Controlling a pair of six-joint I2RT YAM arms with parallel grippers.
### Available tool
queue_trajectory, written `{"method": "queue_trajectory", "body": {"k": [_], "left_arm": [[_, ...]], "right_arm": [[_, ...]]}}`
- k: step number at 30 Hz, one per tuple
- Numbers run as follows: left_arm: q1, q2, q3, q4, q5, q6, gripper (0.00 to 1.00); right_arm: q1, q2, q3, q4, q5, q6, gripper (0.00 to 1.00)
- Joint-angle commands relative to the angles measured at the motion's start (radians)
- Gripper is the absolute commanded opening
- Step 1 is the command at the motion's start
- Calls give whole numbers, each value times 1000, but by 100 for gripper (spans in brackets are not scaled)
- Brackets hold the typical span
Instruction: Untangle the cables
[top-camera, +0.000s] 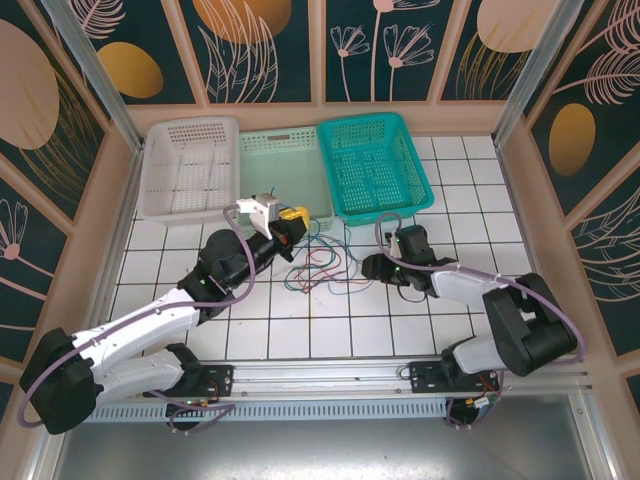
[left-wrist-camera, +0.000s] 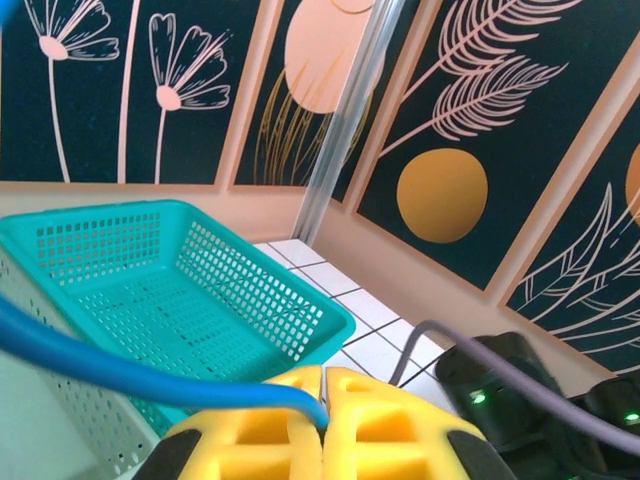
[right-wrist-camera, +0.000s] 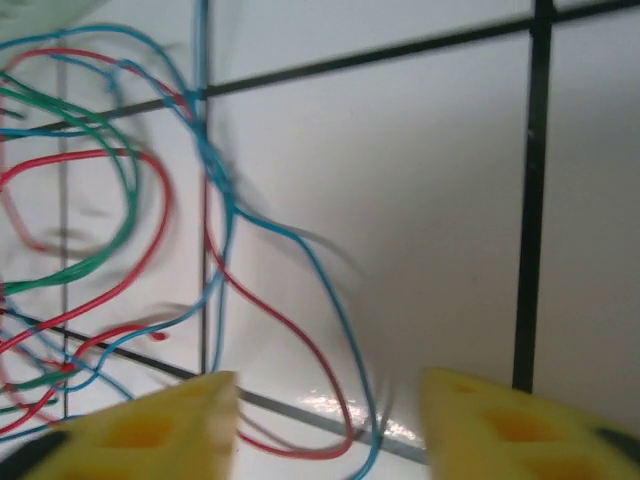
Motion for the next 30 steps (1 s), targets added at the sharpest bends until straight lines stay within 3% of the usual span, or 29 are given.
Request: {"method": "queue_trajectory", "body": {"k": [1,6,9,12,23,30], "left_arm": [[-5,20,-10,-16,-27,-15,1],[-4,77,18,-41,-31,-55,2],[-5,126,41,-51,-30,-88,2],[-4,179,66,-49,-20,-127,2],[-5,271,91,106,71,-265,1],[-4,304,89,181,114,-314,0]], "right_arm": [[-1,-121,-10,16,-36,-37,66],[1,-298,-12,-61,22,-123,82],[3,-381,-14,-78,44,-149,82],[13,-419,-28,14,-3,-128,81],[167,-249,-32,378,-32,-65,78],[201,-111,13,459,-29,-54,75]]}}
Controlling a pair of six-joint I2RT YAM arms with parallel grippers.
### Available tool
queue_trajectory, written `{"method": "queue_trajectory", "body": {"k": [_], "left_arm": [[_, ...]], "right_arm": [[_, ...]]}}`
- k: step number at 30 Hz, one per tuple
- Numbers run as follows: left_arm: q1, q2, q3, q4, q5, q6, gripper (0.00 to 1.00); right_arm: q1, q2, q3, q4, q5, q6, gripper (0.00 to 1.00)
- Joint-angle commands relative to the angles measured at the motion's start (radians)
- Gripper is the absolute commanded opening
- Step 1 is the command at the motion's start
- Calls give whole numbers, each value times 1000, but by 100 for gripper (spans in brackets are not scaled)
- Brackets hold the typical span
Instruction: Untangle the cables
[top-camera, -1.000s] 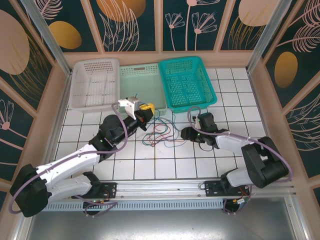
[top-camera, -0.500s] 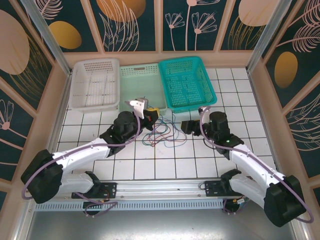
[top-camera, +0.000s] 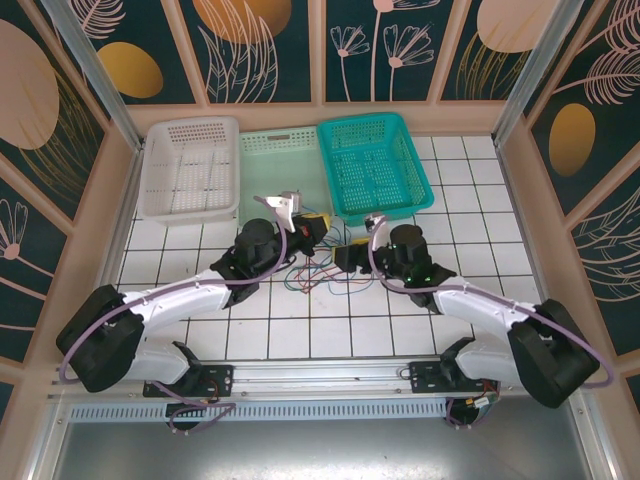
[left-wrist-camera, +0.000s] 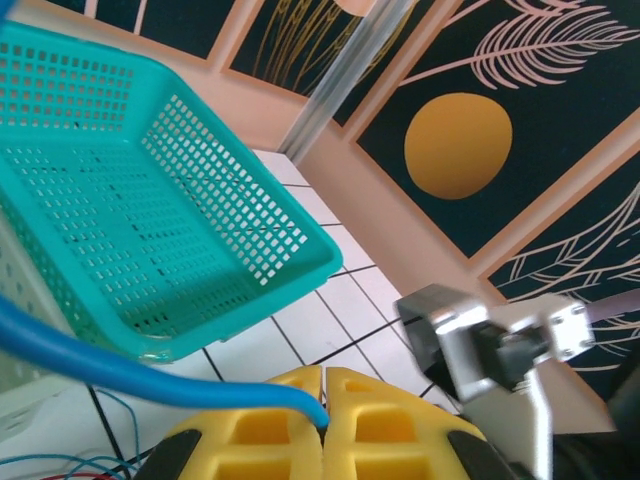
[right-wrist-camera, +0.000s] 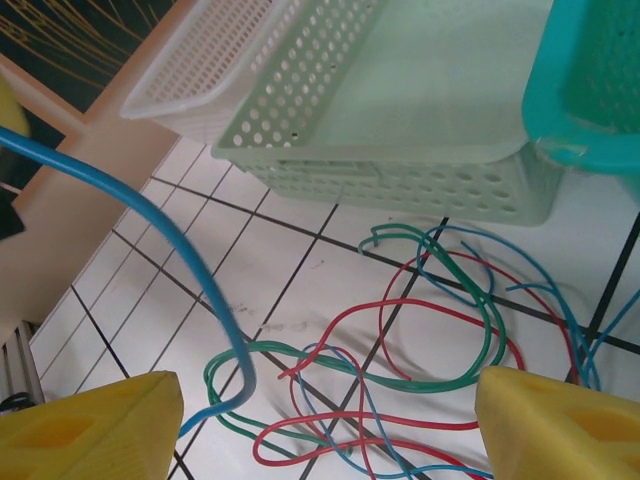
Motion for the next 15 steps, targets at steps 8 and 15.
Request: {"method": "queue_trajectory", "body": {"k": [8,15], "left_arm": [[-4,6,15,123,39,-50,1],[-2,-33,41,-19,-32,78,6]], "right_arm": [[24,114,71,123,-59,10,39],[59,124,137,-133,-11,-121,0]]}}
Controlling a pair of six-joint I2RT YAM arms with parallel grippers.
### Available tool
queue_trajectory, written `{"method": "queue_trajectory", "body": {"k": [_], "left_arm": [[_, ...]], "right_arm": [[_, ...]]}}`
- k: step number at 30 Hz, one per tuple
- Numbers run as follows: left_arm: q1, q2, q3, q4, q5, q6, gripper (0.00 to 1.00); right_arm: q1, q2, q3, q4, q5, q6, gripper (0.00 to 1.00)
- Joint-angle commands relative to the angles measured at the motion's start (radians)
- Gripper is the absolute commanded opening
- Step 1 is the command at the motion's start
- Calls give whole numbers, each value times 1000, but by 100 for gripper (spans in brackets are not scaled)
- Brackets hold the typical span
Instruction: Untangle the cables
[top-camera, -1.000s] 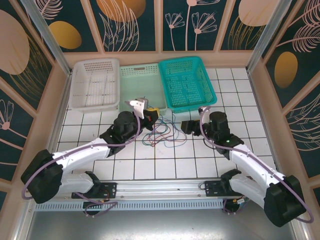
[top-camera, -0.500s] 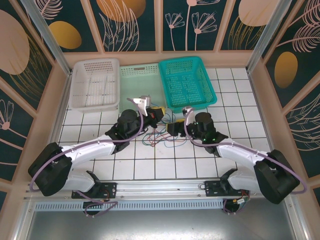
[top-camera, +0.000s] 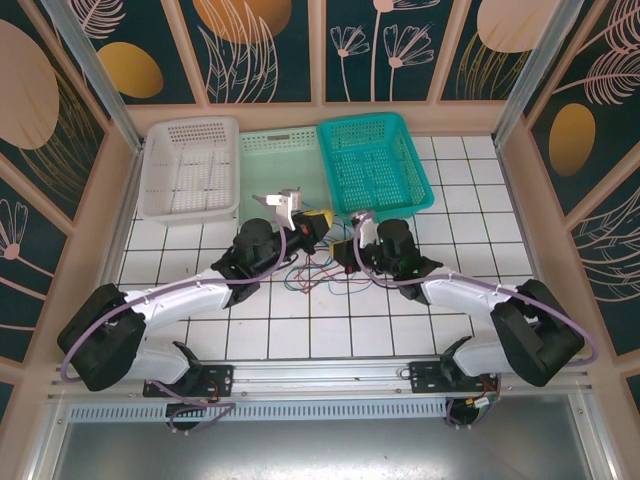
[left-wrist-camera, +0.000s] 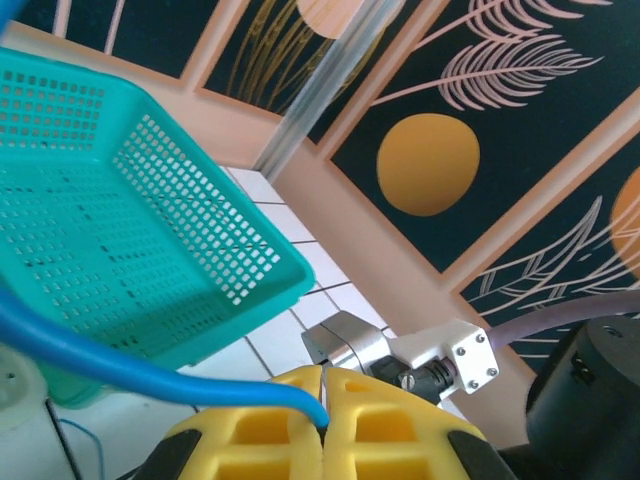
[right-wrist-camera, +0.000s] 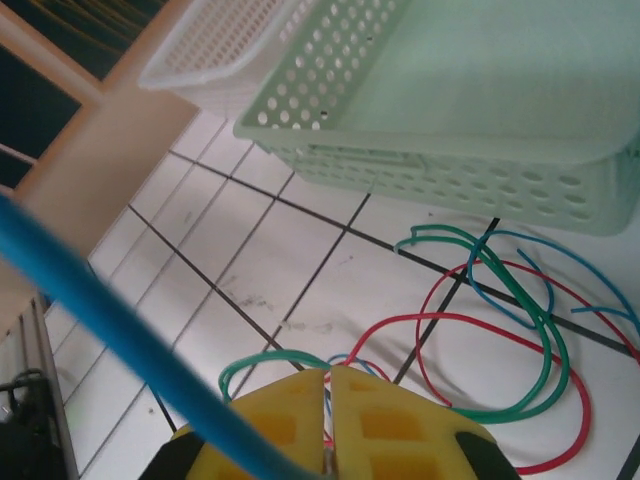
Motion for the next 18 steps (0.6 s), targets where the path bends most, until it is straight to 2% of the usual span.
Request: {"method": "queue_trajectory", "body": {"k": [1,7,12,18], "left_arm": [[-2,-42,52,-104,-55,110,6],[-2,-45,140,-339,-126,262,8],[-2,-39,190,-439,-173,356,9],[-1,-36,227,-541,-215,426,11]], "right_arm": [[29,20,72,-202,60,-120,0],[100,126,203,-537,150,-273,0],[149,177,247,-587,152,-316,0],[158,169,260,-558,231,-281,0]]}}
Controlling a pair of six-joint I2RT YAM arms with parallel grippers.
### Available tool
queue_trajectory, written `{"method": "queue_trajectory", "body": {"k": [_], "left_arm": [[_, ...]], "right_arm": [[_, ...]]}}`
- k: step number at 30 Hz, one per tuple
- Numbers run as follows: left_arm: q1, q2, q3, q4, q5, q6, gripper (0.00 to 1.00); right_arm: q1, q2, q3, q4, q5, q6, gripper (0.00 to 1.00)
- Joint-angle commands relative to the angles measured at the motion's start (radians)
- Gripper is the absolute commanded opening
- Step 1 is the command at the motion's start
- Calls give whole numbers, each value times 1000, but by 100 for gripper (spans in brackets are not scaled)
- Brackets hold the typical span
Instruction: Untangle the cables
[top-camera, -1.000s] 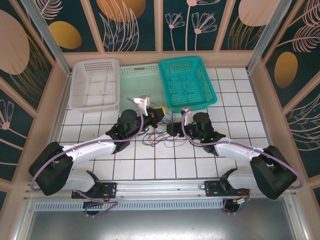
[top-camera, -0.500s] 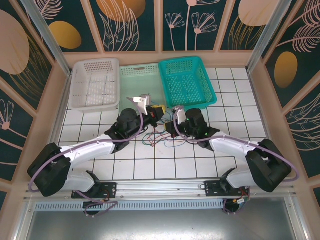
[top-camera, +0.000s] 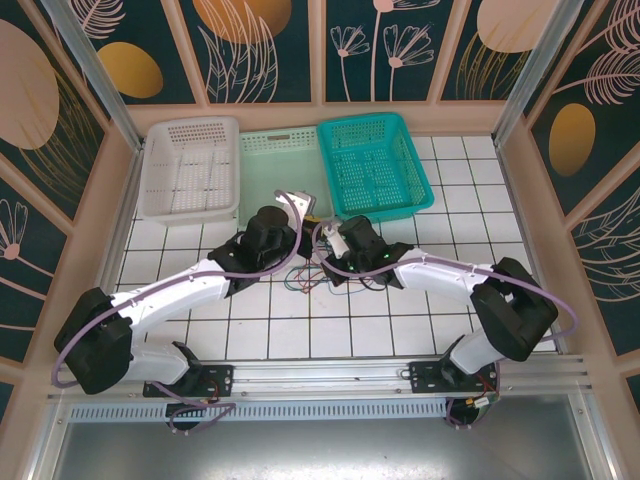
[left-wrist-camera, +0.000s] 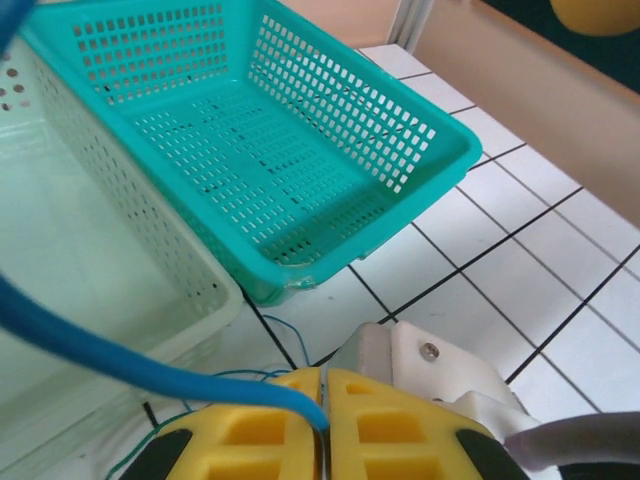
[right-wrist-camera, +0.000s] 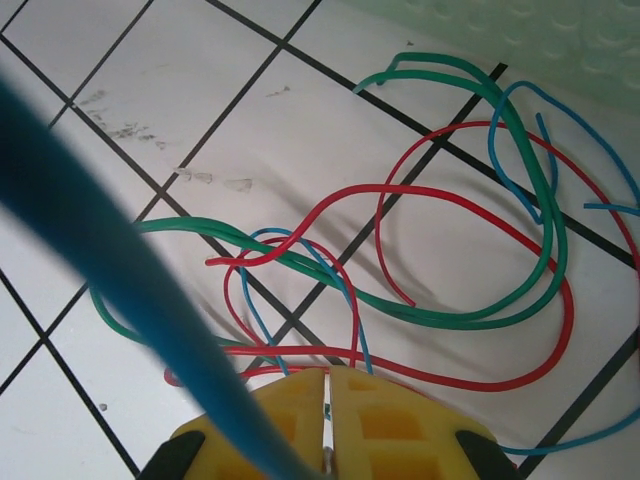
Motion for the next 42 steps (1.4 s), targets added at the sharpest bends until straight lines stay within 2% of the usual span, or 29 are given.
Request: {"method": "queue_trajectory", "body": {"k": [1,4,5,7,9,10,12,14,18,22,28,32,35,42], "left_arm": [[1,-23,52,6,-78,76,11],[1,-36,35,27,-73,81,16],[1,-38,32,37,-69,82,22],[1,-38,28,41,-89,74,53],[1,-51,30,25,-155,66,67],[1,-66,28,16,-208,58,78],[1,-129,2,23,-321,39,88],[1,-203,-51,66,-386,30,99],[6,-364,-148,140,-457,-24,99],[20,-441,-169,108,-503,-124,99],[49,-421,-161,125,-336,-254,99],[75,-325,-166,220,-166,-357,98],[86,-247,-155,275,-89,-403,98],[119,-140,-142,389,13,-460,84]], "right_arm": [[13,-12,4,-64,36,-4,0],[-9,-47,-13,11,-23,45,0],[-14,-55,-18,37,-49,58,0],[-19,-56,-20,66,-84,69,0],[-25,-45,-17,64,-98,67,0],[-28,-40,-15,56,-97,70,0],[-49,-41,-20,45,-99,89,0],[-72,-53,-32,56,-125,113,0],[-116,-84,-60,126,-182,173,0],[-130,-74,-55,175,-201,212,0],[-127,-52,-48,227,-204,233,0],[-119,-57,-51,274,-192,248,0],[-101,-57,-43,299,-189,246,0],[-70,-46,-35,348,-189,250,0]]}}
